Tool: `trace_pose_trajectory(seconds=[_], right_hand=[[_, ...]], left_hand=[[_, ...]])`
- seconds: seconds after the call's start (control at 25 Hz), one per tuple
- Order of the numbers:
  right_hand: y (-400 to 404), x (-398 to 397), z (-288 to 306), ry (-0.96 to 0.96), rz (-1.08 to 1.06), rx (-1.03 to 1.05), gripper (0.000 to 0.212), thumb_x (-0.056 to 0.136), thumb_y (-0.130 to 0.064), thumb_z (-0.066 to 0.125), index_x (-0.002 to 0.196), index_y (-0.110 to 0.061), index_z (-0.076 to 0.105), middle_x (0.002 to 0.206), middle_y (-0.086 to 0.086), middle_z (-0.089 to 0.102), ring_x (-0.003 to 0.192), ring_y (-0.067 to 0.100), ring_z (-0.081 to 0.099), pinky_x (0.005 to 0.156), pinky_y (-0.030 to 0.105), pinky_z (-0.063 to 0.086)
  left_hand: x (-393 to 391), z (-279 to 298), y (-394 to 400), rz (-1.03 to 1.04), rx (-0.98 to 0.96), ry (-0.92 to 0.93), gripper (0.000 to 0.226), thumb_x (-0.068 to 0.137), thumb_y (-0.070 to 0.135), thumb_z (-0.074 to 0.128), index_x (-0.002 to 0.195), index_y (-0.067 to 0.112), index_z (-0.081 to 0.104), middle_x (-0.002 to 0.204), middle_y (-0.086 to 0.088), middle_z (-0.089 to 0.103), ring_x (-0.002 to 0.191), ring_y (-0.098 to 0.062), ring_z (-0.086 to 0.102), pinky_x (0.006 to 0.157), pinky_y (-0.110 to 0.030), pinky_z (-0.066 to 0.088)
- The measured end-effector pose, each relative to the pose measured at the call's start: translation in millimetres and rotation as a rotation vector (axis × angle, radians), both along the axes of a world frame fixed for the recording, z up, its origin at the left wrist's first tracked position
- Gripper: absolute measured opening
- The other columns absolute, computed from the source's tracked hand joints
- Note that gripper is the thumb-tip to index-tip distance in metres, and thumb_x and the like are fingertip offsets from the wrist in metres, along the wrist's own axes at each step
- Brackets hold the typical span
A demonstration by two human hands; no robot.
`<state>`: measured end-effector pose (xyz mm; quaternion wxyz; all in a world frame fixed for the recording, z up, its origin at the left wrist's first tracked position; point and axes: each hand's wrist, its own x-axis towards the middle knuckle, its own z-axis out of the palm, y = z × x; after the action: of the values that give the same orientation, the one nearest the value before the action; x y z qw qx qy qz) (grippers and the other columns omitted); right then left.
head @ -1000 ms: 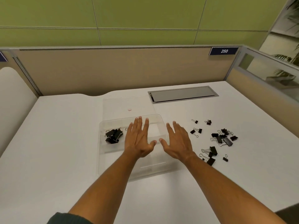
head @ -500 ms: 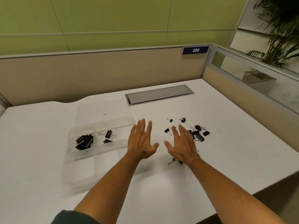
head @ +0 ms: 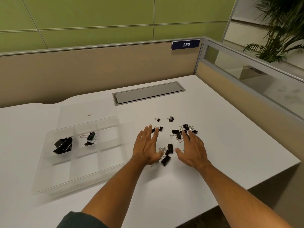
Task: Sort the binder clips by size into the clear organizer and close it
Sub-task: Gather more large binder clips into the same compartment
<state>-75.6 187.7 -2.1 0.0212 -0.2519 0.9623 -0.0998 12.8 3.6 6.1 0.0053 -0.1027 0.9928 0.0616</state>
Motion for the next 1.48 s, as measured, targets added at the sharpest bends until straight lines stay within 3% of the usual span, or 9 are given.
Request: trace_pose_trajectory(seconds=[0.16, 0.36, 0.56, 0.68, 0.8, 0.96, 1.08, 1.16, 1.48], right_hand=[[11.3, -12.6, -7.5, -0.037, -0.012, 0.011, 0.080, 0.084, -0.044, 0.052, 0.151, -0.015, 0.019, 0.158, 0.015, 0.018, 0.145, 0.029, 0.019, 0.117, 0.040, 0.018], [15.9, -29.6, -13.2, -0.121, -0.060, 0.051, 0.078, 0.080, -0.020, 0.053, 0.150, -0.013, 0.018, 0.156, 0.015, 0.021, 0.141, 0.030, 0.025, 0.114, 0.039, 0.024], [5.9, -46.7, -14.5, -0.120, 0.083, 0.117, 0.072, 0.080, -0.005, 0.057, 0.146, -0.013, 0.029, 0.152, 0.010, 0.028, 0.135, 0.029, 0.032, 0.105, 0.040, 0.037], [2.1, -50.1, -17.5, -0.152, 0.105, 0.148, 0.055, 0.080, -0.004, 0.056, 0.134, -0.011, 0.045, 0.132, 0.011, 0.045, 0.123, 0.029, 0.043, 0.094, 0.039, 0.046], [2.5, -50.9, -17.0, -0.170, 0.062, 0.098, 0.032, 0.080, -0.004, 0.053, 0.112, -0.009, 0.055, 0.119, 0.009, 0.047, 0.113, 0.028, 0.047, 0.081, 0.038, 0.049], [3.3, -50.1, -17.1, -0.229, 0.054, 0.028, 0.018, 0.080, -0.008, 0.053, 0.098, -0.007, 0.056, 0.108, 0.010, 0.053, 0.106, 0.029, 0.050, 0.082, 0.039, 0.048], [3.4, -44.7, -15.2, -0.244, 0.010, -0.042, 0.029, 0.079, -0.012, 0.058, 0.108, -0.010, 0.055, 0.111, 0.010, 0.053, 0.109, 0.029, 0.048, 0.084, 0.038, 0.048], [1.8, -41.6, -10.9, -0.223, -0.011, -0.065, 0.040, 0.080, -0.015, 0.058, 0.119, -0.011, 0.051, 0.117, 0.012, 0.050, 0.113, 0.029, 0.046, 0.087, 0.038, 0.048], [-3.7, -28.1, -0.8, -0.176, -0.054, -0.115, 0.054, 0.080, -0.017, 0.055, 0.133, -0.009, 0.044, 0.123, 0.017, 0.049, 0.116, 0.033, 0.045, 0.092, 0.039, 0.046]], left_hand=[[-9.3, -8.6, 12.8, -0.015, 0.024, -0.023, 0.094, 0.085, 0.059, 0.043, 0.154, 0.021, -0.009, 0.161, -0.011, -0.012, 0.149, -0.025, -0.010, 0.120, -0.039, -0.003], [-12.6, -15.2, 16.5, -0.032, 0.043, -0.046, 0.091, 0.083, 0.048, 0.047, 0.155, 0.021, 0.000, 0.162, -0.012, -0.006, 0.149, -0.024, -0.007, 0.122, -0.039, 0.000], [-8.7, -16.9, 9.9, 0.001, 0.049, -0.057, 0.090, 0.083, 0.049, 0.049, 0.155, 0.021, 0.001, 0.162, -0.010, -0.005, 0.149, -0.024, -0.005, 0.122, -0.039, 0.001], [-6.6, -15.6, 4.9, 0.015, 0.046, -0.068, 0.091, 0.083, 0.050, 0.049, 0.155, 0.021, 0.001, 0.162, -0.011, -0.005, 0.149, -0.024, -0.005, 0.121, -0.039, 0.002], [-6.8, -13.8, 3.2, 0.008, 0.052, -0.069, 0.090, 0.083, 0.050, 0.050, 0.155, 0.021, 0.004, 0.162, -0.010, -0.004, 0.149, -0.024, -0.004, 0.121, -0.038, 0.003], [-6.9, -8.2, 5.2, -0.044, 0.089, -0.054, 0.088, 0.076, 0.044, 0.057, 0.152, 0.019, 0.021, 0.160, -0.010, 0.014, 0.147, -0.026, 0.012, 0.118, -0.037, 0.016], [-6.2, -3.2, 8.3, -0.177, 0.080, -0.062, 0.074, 0.071, 0.036, 0.061, 0.141, 0.022, 0.041, 0.142, -0.005, 0.040, 0.129, -0.024, 0.037, 0.104, -0.034, 0.033], [-7.1, 0.6, 12.4, -0.267, 0.050, -0.072, 0.064, 0.069, 0.033, 0.063, 0.131, 0.024, 0.052, 0.128, -0.003, 0.048, 0.115, -0.023, 0.045, 0.092, -0.031, 0.036], [-9.5, -8.4, 23.2, -0.405, 0.006, -0.150, 0.055, 0.073, 0.038, 0.071, 0.126, 0.029, 0.058, 0.119, -0.003, 0.049, 0.110, -0.022, 0.043, 0.086, -0.033, 0.036]])
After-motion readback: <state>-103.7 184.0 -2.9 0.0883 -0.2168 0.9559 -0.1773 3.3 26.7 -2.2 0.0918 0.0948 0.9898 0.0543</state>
